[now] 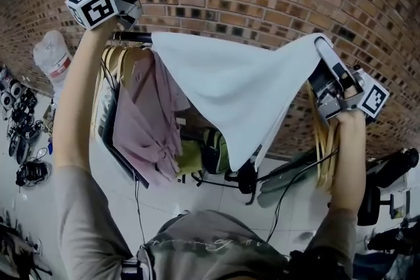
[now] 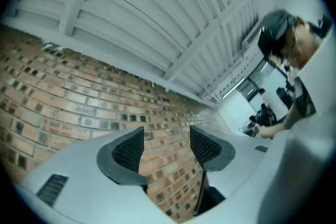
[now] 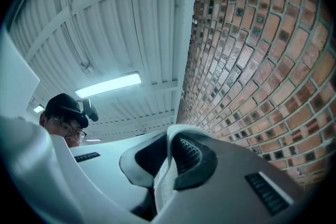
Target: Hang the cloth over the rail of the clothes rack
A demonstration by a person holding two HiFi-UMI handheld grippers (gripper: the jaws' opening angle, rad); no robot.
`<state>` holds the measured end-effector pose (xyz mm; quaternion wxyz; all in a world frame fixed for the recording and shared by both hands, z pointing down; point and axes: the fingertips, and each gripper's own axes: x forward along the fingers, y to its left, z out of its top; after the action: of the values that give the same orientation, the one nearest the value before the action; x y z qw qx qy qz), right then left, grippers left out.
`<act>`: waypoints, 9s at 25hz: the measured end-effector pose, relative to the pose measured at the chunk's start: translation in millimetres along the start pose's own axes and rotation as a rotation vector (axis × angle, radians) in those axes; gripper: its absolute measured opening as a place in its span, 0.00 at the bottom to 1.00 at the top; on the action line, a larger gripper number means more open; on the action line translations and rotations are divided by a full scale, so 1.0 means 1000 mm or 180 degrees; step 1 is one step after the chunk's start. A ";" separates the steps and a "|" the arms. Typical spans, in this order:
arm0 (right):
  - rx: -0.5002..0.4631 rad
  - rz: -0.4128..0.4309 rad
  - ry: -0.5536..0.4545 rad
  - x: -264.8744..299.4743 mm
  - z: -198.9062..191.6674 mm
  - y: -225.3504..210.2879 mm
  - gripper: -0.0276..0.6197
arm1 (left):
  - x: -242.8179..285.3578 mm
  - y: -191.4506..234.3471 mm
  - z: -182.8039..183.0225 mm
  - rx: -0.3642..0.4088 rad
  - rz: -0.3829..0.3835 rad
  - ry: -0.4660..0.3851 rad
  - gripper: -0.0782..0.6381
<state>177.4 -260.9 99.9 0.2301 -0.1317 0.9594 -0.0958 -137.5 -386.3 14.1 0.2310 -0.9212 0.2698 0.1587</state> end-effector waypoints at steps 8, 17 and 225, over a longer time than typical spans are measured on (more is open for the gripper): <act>0.0018 0.0065 -0.0005 0.005 0.000 0.001 0.07 | -0.087 -0.129 -0.025 -0.0935 -0.0255 -0.0172 0.48; -0.0010 -0.0014 0.0033 0.003 -0.002 0.004 0.07 | -0.142 -0.200 -0.180 -0.1961 -0.0104 0.0683 0.48; -0.0959 -0.0241 0.0179 -0.061 -0.081 0.031 0.07 | -0.152 -0.187 -0.199 -0.2563 -0.0692 0.0803 0.30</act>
<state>185.1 -203.9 188.8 0.1770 -0.1981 0.9633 0.0371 -120.3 -283.6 308.5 -0.1661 -0.9731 0.1139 0.1121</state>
